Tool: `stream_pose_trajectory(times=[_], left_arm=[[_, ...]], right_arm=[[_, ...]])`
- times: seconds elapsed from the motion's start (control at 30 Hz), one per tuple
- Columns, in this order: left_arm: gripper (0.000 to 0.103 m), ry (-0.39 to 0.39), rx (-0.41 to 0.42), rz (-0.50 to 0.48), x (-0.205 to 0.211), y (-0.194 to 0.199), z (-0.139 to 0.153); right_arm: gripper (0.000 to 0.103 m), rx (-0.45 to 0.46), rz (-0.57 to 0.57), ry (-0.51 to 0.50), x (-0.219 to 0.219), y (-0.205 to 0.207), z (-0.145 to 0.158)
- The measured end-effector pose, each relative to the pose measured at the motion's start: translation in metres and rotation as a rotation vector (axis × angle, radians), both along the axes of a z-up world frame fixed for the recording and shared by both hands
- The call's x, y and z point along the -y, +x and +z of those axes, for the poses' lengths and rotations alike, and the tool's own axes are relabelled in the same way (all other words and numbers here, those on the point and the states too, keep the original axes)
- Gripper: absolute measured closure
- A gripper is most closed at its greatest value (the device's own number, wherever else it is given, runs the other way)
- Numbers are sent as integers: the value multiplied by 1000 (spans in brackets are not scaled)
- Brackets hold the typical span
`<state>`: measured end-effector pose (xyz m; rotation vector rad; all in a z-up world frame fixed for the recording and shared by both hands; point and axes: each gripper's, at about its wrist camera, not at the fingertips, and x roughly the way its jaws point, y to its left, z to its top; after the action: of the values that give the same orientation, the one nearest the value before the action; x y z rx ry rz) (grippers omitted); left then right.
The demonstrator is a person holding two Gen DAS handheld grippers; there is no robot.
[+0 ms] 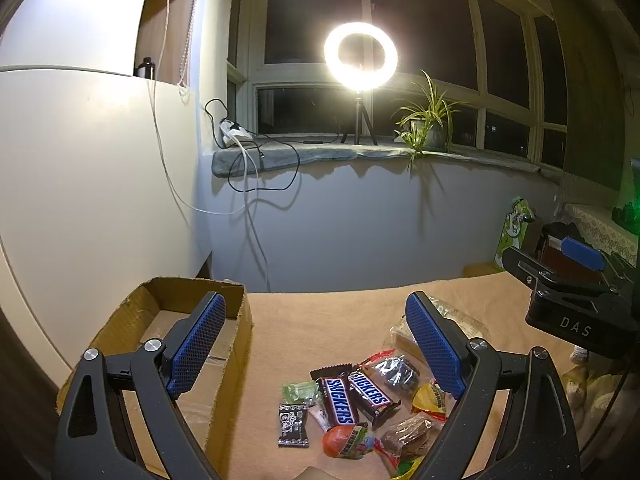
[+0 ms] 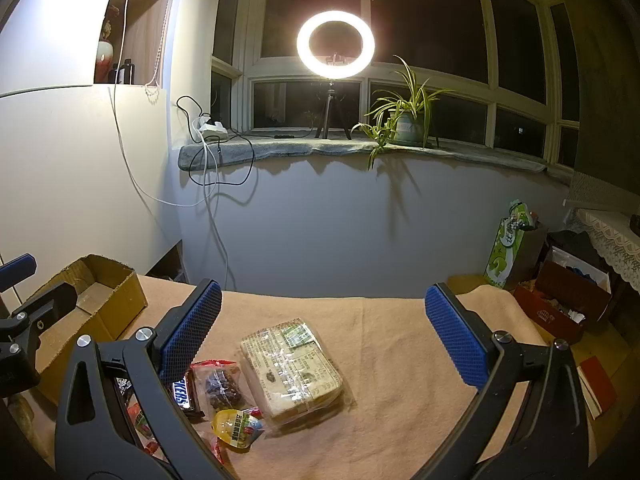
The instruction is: Organize snacks
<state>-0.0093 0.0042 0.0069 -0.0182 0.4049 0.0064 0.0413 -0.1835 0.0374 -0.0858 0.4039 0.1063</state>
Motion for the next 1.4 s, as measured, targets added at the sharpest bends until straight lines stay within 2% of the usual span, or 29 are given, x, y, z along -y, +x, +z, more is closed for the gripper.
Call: stream_pose_trajectory(times=[1.4], left_arm=[[11, 8, 6, -28, 4, 0, -5]], right_arm=[[0, -4, 1, -3, 1, -2, -4]])
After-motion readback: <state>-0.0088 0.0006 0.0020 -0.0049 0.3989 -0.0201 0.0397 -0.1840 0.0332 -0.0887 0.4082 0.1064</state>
